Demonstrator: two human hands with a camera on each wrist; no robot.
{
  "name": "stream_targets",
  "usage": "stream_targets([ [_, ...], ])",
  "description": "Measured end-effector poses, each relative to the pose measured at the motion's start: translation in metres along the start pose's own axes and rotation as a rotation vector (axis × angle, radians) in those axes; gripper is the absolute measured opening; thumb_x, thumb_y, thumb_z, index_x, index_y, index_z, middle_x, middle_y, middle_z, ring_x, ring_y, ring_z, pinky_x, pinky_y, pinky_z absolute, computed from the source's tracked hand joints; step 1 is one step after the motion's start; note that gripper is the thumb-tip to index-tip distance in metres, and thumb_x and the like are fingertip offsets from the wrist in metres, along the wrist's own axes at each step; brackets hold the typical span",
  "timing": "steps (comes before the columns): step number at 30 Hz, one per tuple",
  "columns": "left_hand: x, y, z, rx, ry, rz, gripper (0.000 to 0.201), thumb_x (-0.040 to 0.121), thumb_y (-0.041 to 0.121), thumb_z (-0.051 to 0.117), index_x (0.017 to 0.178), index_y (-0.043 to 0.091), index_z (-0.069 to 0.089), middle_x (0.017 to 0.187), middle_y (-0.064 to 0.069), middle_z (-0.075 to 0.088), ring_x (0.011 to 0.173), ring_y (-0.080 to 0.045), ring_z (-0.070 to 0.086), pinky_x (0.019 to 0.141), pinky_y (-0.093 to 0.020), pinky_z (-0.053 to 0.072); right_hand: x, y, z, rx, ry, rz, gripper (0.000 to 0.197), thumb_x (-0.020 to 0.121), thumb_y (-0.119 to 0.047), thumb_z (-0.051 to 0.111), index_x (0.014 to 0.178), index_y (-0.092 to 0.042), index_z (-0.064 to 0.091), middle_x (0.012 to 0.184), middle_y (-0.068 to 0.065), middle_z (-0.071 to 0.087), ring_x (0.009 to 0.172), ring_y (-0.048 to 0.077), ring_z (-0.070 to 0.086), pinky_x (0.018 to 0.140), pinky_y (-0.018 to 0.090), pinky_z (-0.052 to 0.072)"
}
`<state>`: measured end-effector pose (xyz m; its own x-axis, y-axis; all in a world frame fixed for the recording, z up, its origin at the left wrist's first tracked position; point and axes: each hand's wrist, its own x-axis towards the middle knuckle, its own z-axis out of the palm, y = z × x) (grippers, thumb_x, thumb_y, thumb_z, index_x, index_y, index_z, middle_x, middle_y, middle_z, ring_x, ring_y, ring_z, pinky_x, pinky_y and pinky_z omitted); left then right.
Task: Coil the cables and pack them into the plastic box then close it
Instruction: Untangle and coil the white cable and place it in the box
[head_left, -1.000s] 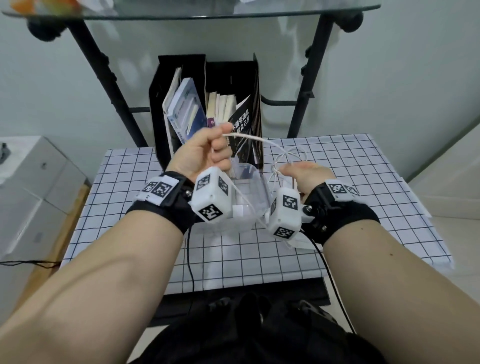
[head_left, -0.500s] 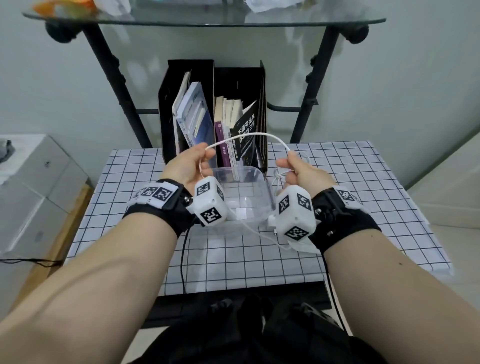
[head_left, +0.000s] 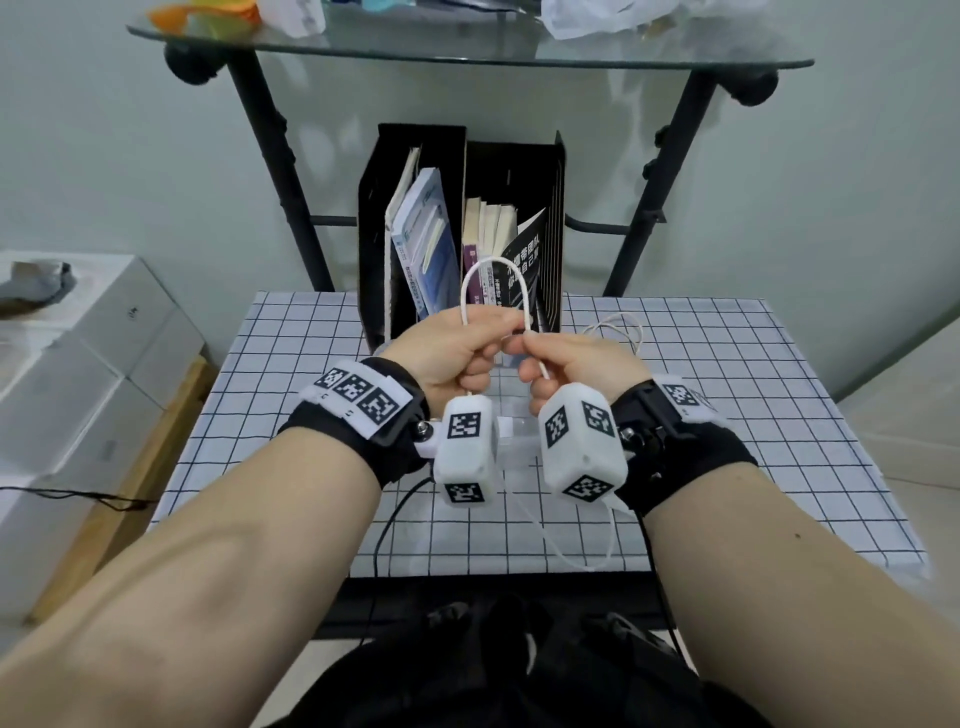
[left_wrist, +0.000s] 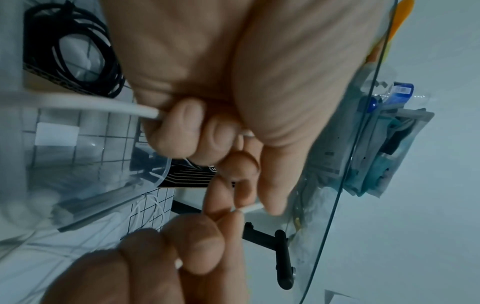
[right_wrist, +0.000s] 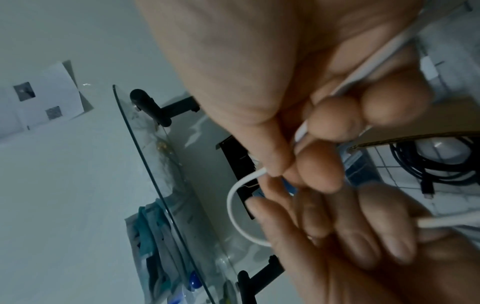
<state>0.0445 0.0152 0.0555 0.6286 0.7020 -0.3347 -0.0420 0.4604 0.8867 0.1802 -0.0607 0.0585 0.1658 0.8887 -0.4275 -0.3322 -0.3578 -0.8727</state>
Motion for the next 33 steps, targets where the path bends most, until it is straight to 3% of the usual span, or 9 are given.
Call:
stream_targets([
  [4,-0.004,0.002,-0.006,0.091,-0.006,0.015,0.016,0.093,0.015,0.057,0.078,0.015,0.062,0.045,0.009,0.046,0.035,-0.001,0.026,0.034,-0.014,0.019,-0.002,0.002,0.005,-0.034,-0.05,0.029,0.019,0.096,-0.018,0.056,0.088,-0.006,0.068,0.057,0.004,0.056,0.043,0.01,0.04,0.051,0.026,0.03],
  [6,-0.007,0.002,-0.006,0.122,0.019,0.015,0.011,0.091,0.014,0.059,0.081,0.013,0.062,0.046,0.008,0.048,0.035,-0.001,0.028,0.034,-0.015,0.02,-0.003,0.004,0.008,-0.038,-0.067,0.03,0.02,0.097,-0.018,0.054,0.088,-0.006,0.067,0.053,0.003,0.055,0.039,0.009,0.039,0.053,0.025,0.029],
  [11,-0.003,0.005,-0.009,-0.118,0.257,0.085,0.013,0.088,0.01,0.063,0.077,0.014,0.06,0.045,0.006,0.034,0.035,-0.004,0.022,0.034,-0.015,0.018,-0.006,0.006,0.012,-0.022,-0.061,0.033,0.028,0.097,-0.024,0.054,0.079,-0.006,0.064,0.045,0.001,0.051,0.033,0.01,0.043,0.062,0.032,0.046],
  [13,-0.003,0.006,-0.013,-0.176,0.308,0.106,0.018,0.088,0.01,0.063,0.072,0.015,0.057,0.044,0.006,0.034,0.035,-0.005,0.021,0.034,-0.014,0.016,-0.004,0.008,0.01,-0.015,-0.066,0.023,0.029,0.097,-0.025,0.054,0.078,-0.007,0.065,0.045,0.0,0.047,0.033,0.01,0.038,0.061,0.032,0.039],
  [16,-0.004,0.006,-0.016,-0.107,0.326,0.107,0.015,0.091,0.016,0.061,0.077,0.015,0.058,0.044,0.006,0.035,0.035,-0.005,0.022,0.035,-0.015,0.016,-0.002,0.01,0.011,-0.01,-0.084,-0.002,0.032,0.098,-0.029,0.052,0.077,-0.009,0.066,0.042,-0.003,0.036,0.033,0.01,0.025,0.06,0.034,0.011],
  [19,-0.005,0.002,-0.015,0.052,0.304,0.019,0.03,0.096,0.04,0.049,0.086,0.013,0.058,0.047,0.005,0.041,0.037,-0.007,0.026,0.038,-0.018,0.018,-0.002,0.008,0.014,0.087,-0.123,-0.038,0.037,0.101,-0.034,0.043,0.089,-0.008,0.066,0.04,-0.005,0.026,0.033,0.01,0.018,0.067,0.042,0.003],
  [22,-0.006,-0.006,-0.014,0.137,0.276,-0.122,0.04,0.097,0.049,0.036,0.091,0.013,0.052,0.053,-0.001,0.046,0.037,-0.012,0.03,0.039,-0.018,0.021,-0.004,-0.001,0.017,0.211,-0.151,-0.066,0.04,0.103,-0.037,0.034,0.103,-0.009,0.063,0.041,-0.004,0.026,0.033,0.011,0.02,0.064,0.039,0.006],
  [27,-0.011,-0.016,-0.014,0.406,0.119,-0.306,0.008,0.091,0.014,0.046,0.089,0.009,0.052,0.056,-0.004,0.052,0.037,-0.013,0.033,0.038,-0.017,0.022,-0.004,-0.008,0.024,0.286,-0.109,-0.137,0.021,0.097,-0.017,0.042,0.105,-0.008,0.06,0.046,-0.002,0.033,0.04,0.013,0.027,0.053,0.028,0.026],
  [33,-0.016,-0.011,-0.006,0.652,-0.156,-0.336,0.011,0.089,0.013,0.052,0.079,0.009,0.056,0.052,0.0,0.051,0.041,-0.012,0.036,0.04,-0.022,0.025,0.003,-0.002,0.032,0.159,-0.13,-0.239,0.027,0.104,-0.012,0.034,0.102,-0.007,0.061,0.069,0.004,0.066,0.063,0.014,0.063,0.061,0.021,0.053],
])
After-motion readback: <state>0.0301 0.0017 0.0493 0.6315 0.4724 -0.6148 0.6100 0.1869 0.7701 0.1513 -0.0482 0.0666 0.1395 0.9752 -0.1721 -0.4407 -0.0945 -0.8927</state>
